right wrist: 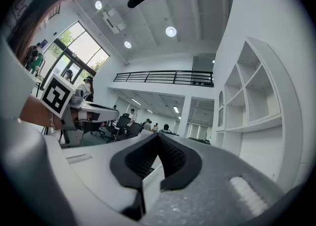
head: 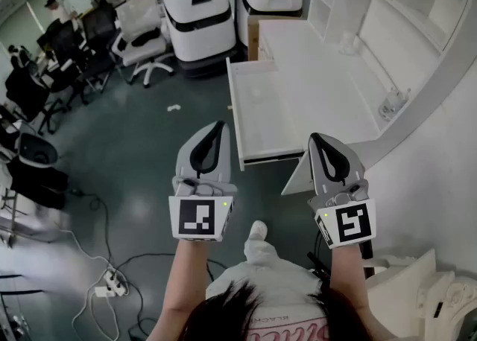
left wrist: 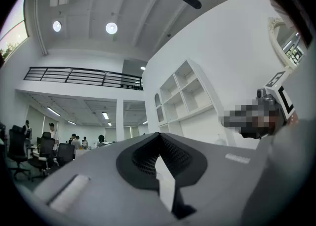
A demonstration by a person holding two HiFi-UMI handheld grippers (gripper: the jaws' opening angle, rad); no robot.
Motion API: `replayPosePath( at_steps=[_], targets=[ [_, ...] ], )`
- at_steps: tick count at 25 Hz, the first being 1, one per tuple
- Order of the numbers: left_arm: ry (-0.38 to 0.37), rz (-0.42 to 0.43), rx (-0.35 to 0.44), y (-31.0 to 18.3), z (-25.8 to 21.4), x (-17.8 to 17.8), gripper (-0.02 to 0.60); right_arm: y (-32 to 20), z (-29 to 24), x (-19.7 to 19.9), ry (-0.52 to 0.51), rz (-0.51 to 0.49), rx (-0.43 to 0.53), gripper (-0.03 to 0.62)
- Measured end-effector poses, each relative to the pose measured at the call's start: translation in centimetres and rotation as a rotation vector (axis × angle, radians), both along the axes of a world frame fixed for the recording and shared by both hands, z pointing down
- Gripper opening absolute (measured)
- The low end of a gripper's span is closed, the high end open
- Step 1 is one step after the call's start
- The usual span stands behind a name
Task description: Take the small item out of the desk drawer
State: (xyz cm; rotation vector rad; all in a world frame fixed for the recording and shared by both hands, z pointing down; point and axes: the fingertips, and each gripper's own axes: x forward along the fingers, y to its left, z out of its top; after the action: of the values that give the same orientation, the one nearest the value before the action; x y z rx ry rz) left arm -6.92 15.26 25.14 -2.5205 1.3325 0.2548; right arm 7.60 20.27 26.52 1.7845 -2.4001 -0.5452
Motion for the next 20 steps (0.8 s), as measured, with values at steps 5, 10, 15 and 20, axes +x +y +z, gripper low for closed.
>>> replayPosePath(
  at_steps=[5, 10, 15, 20],
  targets=[
    [-0.031, -0.003, 0.035, 0.1, -1.3, -1.0, 0.012, 0.3, -0.3, -0.9, -0.023, 0.009, 0.012, 0.002],
    [-0.013, -0.012, 0.034, 1.2, -1.3, -2.1, 0.012, 1.3, -0.2, -1.4, -0.059, 0.002, 0.017, 0.002],
    [-0.031, -0.023, 0.007, 1.4, -0.8, -2.7, 0.012, 1.7, -0.6, -1.3, -0.068, 0.030, 0.031, 0.002],
    [-0.030, -0.026, -0.001, 0.2, -0.8, -2.4, 0.012, 0.3, -0.5, -0.8, -0.067, 0.029, 0.032, 0.002]
  ],
)
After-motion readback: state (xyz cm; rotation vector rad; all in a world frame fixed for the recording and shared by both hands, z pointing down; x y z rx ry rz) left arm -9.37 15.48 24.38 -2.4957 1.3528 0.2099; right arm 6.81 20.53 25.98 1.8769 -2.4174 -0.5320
